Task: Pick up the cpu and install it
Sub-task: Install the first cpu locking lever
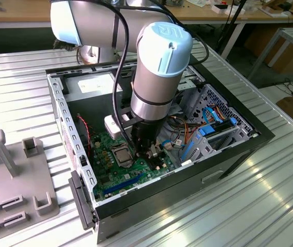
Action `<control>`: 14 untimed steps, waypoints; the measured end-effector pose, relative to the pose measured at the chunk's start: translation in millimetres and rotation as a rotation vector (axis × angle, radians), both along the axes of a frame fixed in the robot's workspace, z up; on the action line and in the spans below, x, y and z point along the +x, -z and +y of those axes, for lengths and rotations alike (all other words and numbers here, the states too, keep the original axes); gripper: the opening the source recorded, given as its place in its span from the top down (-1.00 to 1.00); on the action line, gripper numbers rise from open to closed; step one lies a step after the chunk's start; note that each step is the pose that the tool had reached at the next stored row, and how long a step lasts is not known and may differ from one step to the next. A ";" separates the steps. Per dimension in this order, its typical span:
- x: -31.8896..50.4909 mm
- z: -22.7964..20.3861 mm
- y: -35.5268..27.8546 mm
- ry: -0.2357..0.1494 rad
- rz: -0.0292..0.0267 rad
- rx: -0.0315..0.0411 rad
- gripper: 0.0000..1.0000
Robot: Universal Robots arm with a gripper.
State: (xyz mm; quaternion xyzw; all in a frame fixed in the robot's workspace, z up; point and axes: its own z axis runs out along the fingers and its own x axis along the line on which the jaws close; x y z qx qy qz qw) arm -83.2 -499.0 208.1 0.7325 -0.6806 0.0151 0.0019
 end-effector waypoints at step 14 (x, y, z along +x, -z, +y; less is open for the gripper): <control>2.3 0.0 3.4 -0.030 -0.0033 0.0000 0.79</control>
